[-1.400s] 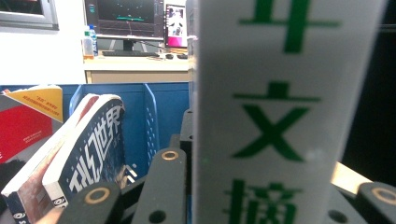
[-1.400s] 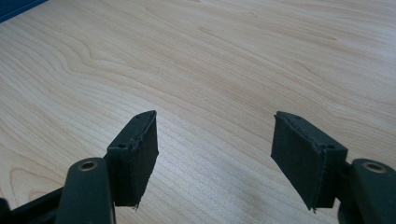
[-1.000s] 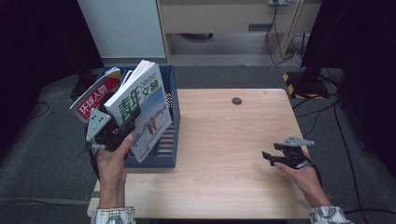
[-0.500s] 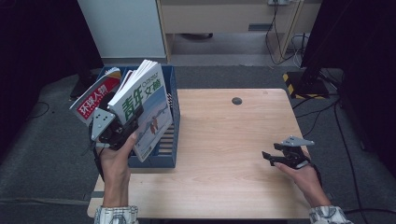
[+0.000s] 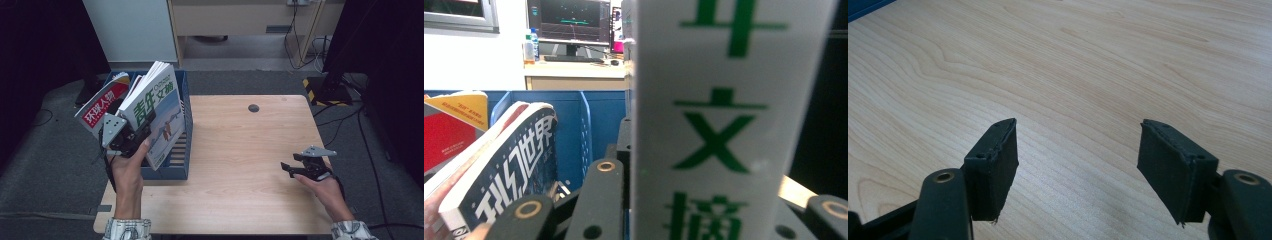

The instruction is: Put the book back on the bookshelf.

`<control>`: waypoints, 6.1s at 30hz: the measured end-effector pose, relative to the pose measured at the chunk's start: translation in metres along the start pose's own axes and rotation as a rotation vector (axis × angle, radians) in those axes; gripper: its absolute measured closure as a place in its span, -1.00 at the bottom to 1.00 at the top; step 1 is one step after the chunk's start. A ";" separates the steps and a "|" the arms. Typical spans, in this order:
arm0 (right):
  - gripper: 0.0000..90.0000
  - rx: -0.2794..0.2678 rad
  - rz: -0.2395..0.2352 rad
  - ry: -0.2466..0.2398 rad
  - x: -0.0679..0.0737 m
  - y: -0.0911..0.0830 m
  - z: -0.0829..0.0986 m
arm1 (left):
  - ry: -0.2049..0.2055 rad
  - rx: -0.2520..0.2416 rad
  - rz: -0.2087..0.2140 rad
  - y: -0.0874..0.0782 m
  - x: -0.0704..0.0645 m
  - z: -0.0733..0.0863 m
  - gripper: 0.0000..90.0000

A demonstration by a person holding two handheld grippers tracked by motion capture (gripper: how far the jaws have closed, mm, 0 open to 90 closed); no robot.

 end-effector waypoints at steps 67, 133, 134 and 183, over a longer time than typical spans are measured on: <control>-0.26 -0.011 0.005 0.025 -0.008 -0.004 0.003 | 0.000 0.024 -0.036 0.051 0.002 0.042 0.64; -0.28 -0.009 0.007 0.029 -0.009 -0.004 0.004 | -0.016 0.092 -0.039 0.068 0.009 0.076 0.64; -0.28 -0.010 0.007 0.027 -0.009 -0.004 0.004 | -0.015 0.094 -0.039 0.068 0.009 0.077 0.64; -0.27 -0.009 0.006 0.030 -0.009 -0.005 0.003 | -0.023 0.088 -0.037 0.085 0.018 0.085 0.64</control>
Point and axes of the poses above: each handheld gripper's, and its own axes: y roughly forward along the jaws, z roughly out of its underside, x roughly to its left, the point moved 1 cm from there along y, roughly forward along the jaws, and after that the axes turned 1 degree about z, right-handed, at the moved point
